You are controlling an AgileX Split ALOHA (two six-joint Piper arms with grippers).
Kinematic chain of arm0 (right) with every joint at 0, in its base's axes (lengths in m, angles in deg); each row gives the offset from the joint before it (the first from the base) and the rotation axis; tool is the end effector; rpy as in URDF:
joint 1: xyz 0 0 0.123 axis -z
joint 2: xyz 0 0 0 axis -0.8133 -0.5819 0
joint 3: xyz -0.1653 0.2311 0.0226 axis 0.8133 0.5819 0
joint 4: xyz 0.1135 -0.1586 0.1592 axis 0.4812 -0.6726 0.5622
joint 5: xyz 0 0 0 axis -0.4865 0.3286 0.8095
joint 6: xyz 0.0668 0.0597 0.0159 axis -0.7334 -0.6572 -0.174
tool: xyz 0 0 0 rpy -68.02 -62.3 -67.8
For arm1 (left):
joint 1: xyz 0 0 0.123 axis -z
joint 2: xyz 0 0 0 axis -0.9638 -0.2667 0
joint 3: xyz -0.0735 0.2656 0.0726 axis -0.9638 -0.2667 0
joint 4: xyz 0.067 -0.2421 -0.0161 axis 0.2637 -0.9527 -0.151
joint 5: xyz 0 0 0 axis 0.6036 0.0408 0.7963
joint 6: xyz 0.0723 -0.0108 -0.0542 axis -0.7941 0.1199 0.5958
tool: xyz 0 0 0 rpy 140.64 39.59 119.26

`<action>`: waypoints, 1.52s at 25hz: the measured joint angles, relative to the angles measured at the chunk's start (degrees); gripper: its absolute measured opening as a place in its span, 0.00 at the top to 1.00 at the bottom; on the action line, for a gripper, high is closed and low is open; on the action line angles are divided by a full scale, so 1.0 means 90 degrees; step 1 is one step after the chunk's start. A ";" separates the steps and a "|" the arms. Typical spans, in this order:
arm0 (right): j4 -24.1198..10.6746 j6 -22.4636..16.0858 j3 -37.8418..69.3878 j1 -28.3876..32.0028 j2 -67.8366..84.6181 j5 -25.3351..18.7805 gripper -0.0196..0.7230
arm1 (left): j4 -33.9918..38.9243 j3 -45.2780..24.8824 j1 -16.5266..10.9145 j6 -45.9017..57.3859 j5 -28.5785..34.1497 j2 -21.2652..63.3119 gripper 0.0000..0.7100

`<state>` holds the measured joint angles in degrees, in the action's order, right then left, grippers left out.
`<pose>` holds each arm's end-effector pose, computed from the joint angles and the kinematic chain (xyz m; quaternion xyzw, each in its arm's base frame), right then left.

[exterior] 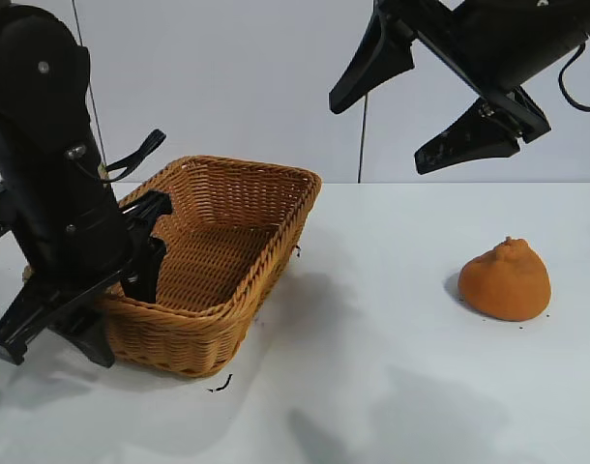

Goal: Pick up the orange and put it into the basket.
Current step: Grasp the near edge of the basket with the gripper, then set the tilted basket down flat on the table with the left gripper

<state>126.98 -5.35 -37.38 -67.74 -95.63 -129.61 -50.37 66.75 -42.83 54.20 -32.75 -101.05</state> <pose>0.3168 0.1205 0.2578 -0.0486 0.9205 0.3096 0.2335 0.2949 -0.1787 0.1365 -0.5329 0.8369 -0.1047 0.0680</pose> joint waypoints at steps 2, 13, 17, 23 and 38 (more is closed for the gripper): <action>0.0000 0.0000 0.0000 0.0000 0.0000 0.0000 0.04 | 0.0000 0.0000 0.0000 0.0000 0.0000 0.0000 0.58; 0.0000 0.0000 0.0000 0.0000 0.0000 0.0000 0.04 | -0.0034 0.0012 -0.0050 0.0050 0.0161 0.0000 0.87; 0.0000 0.0000 0.0000 0.0000 0.0000 0.0000 0.04 | -0.0265 0.0161 -0.0257 -0.0100 0.0252 0.0008 0.87; -0.0021 0.0000 0.0000 0.0000 0.0000 0.0000 0.04 | -0.0301 0.0757 -0.0675 -0.0326 0.0774 0.0232 0.87; -0.0094 0.0000 0.0000 0.0000 0.0000 0.0014 0.04 | -0.1773 0.1794 -0.1874 -0.6127 0.1451 -0.0228 0.87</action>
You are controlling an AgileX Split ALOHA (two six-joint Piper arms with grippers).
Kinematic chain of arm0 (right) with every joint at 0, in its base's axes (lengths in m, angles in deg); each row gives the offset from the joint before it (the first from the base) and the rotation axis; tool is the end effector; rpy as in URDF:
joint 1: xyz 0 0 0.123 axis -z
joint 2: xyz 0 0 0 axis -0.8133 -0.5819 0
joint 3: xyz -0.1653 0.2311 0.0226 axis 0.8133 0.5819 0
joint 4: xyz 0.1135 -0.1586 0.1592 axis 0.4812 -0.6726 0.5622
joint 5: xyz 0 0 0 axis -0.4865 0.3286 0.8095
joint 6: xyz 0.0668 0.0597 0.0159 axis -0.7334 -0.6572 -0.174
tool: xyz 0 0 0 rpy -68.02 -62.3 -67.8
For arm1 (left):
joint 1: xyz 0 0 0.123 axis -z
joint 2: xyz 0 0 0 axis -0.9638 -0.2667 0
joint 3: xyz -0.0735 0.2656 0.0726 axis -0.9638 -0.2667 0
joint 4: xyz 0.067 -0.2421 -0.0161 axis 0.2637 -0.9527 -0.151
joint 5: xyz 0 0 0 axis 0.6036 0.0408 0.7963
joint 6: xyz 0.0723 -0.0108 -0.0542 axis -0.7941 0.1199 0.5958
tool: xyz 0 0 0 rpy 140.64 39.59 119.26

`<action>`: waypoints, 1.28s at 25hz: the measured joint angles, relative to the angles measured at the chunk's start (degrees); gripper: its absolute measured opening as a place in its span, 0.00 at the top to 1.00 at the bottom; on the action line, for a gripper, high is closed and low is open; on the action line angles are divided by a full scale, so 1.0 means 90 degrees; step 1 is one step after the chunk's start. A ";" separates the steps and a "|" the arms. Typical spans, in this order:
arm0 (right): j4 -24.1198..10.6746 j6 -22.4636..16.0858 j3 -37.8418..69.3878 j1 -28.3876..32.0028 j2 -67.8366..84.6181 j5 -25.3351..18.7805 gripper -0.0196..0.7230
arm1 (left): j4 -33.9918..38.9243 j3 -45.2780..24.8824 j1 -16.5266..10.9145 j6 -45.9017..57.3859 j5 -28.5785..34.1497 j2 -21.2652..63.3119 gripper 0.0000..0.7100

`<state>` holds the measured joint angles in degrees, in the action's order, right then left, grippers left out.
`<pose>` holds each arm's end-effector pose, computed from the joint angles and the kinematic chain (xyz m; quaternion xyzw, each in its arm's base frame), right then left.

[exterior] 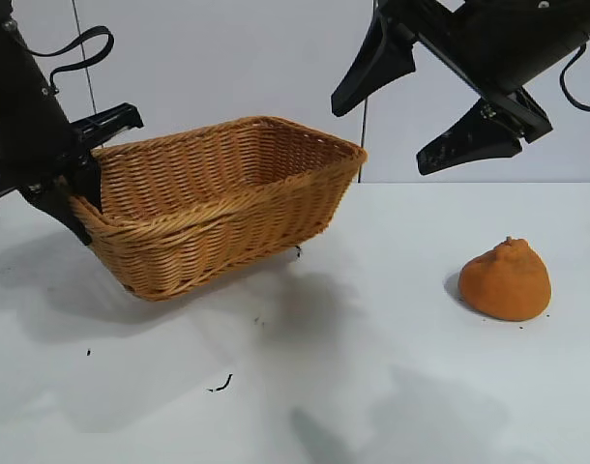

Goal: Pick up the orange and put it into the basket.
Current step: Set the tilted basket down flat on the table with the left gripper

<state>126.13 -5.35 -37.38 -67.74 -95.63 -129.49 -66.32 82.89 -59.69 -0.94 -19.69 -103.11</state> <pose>0.3169 0.1198 0.2573 -0.0530 0.9219 0.3038 0.2346 0.3713 -0.1132 0.1865 -0.3121 0.9367 -0.1419 0.0710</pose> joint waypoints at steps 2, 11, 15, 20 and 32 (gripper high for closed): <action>-0.0002 0.0000 0.0000 0.0000 0.0000 0.0000 0.04 | -0.0060 0.0214 -0.0013 -0.0841 0.0258 -0.0217 0.87; -0.0007 0.0000 0.0000 0.0000 0.0000 -0.0012 0.04 | -0.0085 0.0877 -0.0013 -0.3229 0.0974 -0.0842 0.87; -0.0007 0.0000 0.0000 0.0000 0.0000 -0.0014 0.04 | -0.0191 0.0925 -0.0019 -0.3579 0.0985 -0.0853 0.87; -0.0007 0.0000 0.0000 0.0000 0.0000 -0.0019 0.04 | -0.0252 0.0925 -0.0018 -0.3764 0.0973 -0.0973 0.87; -0.0009 0.0000 0.0000 0.0000 0.0000 -0.0019 0.04 | -0.0270 0.0925 -0.0025 -0.3826 0.0586 -0.1267 0.87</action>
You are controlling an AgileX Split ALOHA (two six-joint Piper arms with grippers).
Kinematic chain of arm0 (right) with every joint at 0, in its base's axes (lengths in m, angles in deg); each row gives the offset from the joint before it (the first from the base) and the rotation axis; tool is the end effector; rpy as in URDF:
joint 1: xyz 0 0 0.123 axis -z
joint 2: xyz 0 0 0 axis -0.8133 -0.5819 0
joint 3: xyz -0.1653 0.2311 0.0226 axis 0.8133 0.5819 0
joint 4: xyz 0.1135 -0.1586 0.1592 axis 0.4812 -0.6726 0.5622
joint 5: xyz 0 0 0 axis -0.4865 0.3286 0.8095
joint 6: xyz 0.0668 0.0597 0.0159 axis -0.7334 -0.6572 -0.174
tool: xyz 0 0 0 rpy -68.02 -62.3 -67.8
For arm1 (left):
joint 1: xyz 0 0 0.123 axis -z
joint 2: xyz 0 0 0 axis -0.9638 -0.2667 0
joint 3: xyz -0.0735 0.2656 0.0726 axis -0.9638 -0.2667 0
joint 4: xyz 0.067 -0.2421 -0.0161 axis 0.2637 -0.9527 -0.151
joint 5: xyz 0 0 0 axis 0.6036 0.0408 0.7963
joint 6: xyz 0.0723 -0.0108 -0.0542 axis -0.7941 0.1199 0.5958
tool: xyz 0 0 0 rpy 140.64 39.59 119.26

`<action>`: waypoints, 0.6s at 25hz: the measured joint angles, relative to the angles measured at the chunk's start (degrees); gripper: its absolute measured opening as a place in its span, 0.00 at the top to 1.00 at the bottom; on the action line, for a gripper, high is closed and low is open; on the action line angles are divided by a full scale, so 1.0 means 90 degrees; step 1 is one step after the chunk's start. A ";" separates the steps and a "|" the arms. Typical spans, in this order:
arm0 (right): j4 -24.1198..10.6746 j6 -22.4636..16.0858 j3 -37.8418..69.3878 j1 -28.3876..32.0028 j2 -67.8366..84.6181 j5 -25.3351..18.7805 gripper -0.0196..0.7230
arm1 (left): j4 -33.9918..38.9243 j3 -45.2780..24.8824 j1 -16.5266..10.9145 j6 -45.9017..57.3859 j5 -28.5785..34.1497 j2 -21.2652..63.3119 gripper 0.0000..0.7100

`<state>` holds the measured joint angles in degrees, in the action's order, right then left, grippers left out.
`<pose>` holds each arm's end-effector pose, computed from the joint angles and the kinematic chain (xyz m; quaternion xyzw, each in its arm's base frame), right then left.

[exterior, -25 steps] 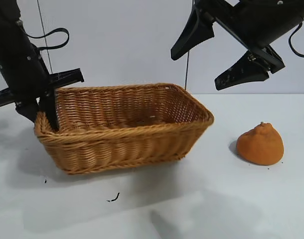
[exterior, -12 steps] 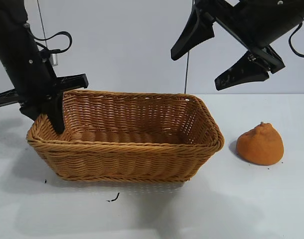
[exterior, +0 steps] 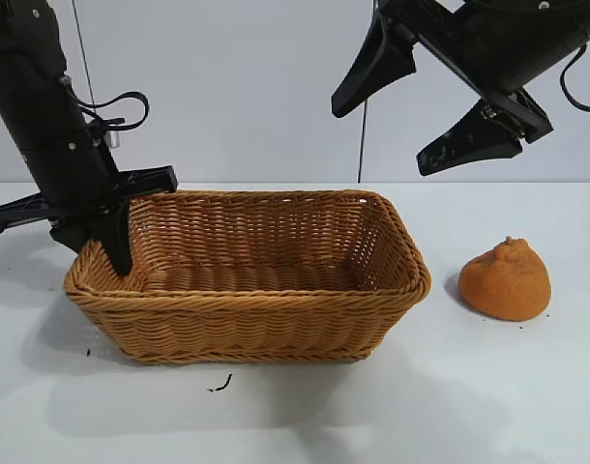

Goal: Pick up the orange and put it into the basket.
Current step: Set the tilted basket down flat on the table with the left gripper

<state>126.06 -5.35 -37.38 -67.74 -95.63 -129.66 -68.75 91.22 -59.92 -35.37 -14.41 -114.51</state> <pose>0.3166 0.1198 0.2572 -0.0540 0.9222 0.3038 0.2333 0.3987 -0.1230 0.1412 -0.0332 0.9919 -0.1171 0.0356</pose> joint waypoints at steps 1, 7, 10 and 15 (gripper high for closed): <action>0.0000 0.0000 0.0000 0.0000 0.0000 0.0000 0.04 | -0.0006 0.0000 0.0000 0.0000 0.0000 0.0000 0.87; 0.0000 0.0000 0.0000 0.0000 0.0000 0.0004 0.04 | -0.0086 0.0021 0.0000 0.0000 0.0010 -0.0001 0.34; 0.0000 0.0000 0.0000 0.0000 0.0000 0.0004 0.04 | -0.0086 0.0028 0.0000 0.0000 0.0035 -0.0001 0.11; -0.0005 0.0000 0.0000 0.0000 0.0000 0.0004 0.04 | -0.0086 0.0168 0.0000 0.0000 0.0468 -0.0001 0.03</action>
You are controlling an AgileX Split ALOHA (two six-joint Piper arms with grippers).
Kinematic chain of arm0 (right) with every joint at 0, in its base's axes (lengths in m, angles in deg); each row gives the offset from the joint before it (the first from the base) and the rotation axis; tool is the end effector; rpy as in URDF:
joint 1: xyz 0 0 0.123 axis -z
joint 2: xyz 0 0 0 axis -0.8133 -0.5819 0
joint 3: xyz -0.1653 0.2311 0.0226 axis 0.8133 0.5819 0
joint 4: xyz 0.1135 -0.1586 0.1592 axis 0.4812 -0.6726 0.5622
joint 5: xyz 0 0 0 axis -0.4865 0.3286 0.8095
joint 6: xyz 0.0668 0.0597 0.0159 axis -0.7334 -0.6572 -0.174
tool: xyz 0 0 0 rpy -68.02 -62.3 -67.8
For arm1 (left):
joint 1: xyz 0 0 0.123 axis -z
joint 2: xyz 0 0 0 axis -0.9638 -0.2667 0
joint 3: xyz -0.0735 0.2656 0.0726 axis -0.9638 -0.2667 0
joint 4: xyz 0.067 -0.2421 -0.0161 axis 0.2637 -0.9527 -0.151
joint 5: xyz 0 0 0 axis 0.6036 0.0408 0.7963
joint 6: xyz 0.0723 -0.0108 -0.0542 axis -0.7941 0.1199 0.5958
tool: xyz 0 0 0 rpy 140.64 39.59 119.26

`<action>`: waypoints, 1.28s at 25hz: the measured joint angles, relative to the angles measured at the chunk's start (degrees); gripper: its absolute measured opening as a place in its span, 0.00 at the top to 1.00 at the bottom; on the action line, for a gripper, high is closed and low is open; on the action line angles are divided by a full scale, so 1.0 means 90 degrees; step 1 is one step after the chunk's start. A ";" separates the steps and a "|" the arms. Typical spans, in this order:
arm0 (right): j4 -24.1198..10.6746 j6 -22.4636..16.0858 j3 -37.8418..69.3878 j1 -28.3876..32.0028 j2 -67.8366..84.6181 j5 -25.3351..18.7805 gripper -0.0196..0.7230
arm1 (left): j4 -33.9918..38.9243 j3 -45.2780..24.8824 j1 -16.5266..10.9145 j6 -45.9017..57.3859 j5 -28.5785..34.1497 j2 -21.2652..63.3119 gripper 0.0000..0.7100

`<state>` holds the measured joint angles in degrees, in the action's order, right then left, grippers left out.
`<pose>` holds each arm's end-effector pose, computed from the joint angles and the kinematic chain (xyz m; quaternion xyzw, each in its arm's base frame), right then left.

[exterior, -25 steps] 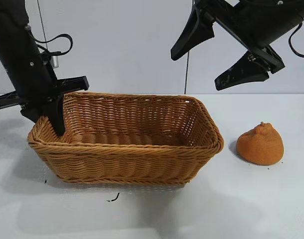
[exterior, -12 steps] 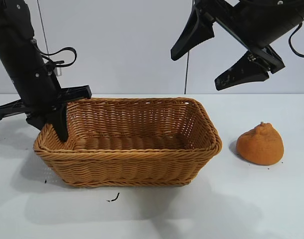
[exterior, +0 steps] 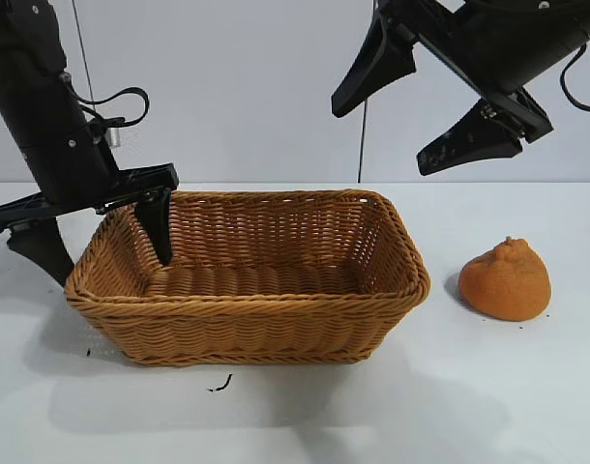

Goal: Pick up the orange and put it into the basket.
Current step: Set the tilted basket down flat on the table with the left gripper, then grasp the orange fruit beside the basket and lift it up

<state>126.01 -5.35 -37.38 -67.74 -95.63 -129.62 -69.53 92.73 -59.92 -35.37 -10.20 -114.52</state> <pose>0.3167 0.1198 0.2571 -0.0541 0.9222 0.3034 0.2336 0.3970 -0.1246 0.1471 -0.0314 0.9921 -0.1213 0.0107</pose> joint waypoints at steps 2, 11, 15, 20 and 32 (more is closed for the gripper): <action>0.0000 0.0000 0.0000 0.0000 0.0000 0.0000 0.04 | 0.0006 0.0199 0.0000 0.0000 0.0257 0.0046 0.03; 0.0000 0.0000 0.0000 0.0000 0.0000 0.0000 0.04 | 0.0621 0.1788 0.0000 -0.0005 0.1421 0.0593 0.02; -0.0013 0.0000 0.0000 0.0000 0.0000 0.0000 0.04 | 0.1317 0.2416 -0.0019 -0.0005 0.1525 0.0606 0.02; -0.0013 0.0000 0.0000 0.0000 0.0000 0.0000 0.04 | 0.1696 0.2493 -0.0393 -0.0066 0.1552 0.0618 0.02; -0.0032 0.0000 0.0000 0.0000 0.0000 0.0009 0.04 | 0.1802 0.1261 -0.1597 -0.0306 0.1559 0.1407 0.02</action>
<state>125.72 -5.35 -37.38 -67.74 -95.63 -129.54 -53.31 104.08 -74.29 -38.12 3.83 -101.85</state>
